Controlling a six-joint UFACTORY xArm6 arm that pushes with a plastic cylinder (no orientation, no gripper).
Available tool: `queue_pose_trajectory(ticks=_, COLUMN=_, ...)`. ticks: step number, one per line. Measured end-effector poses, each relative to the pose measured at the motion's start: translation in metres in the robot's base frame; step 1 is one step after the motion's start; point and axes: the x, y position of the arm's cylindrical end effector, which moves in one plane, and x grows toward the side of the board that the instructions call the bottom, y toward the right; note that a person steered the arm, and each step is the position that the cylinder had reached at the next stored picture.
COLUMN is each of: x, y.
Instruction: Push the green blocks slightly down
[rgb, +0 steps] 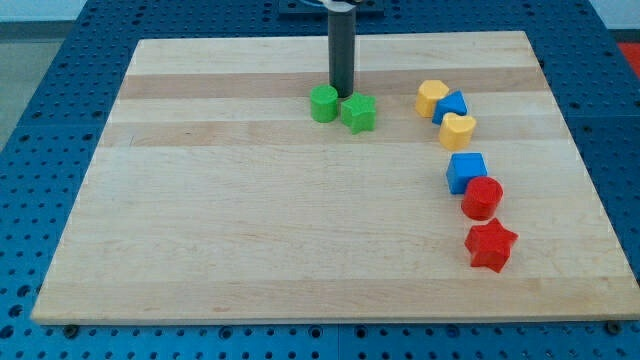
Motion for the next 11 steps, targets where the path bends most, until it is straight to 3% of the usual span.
queue_pose_trajectory(ticks=7, x=0.037, y=0.015)
queue_pose_trajectory(ticks=9, x=0.034, y=0.076)
queue_pose_trajectory(ticks=11, x=0.034, y=0.080)
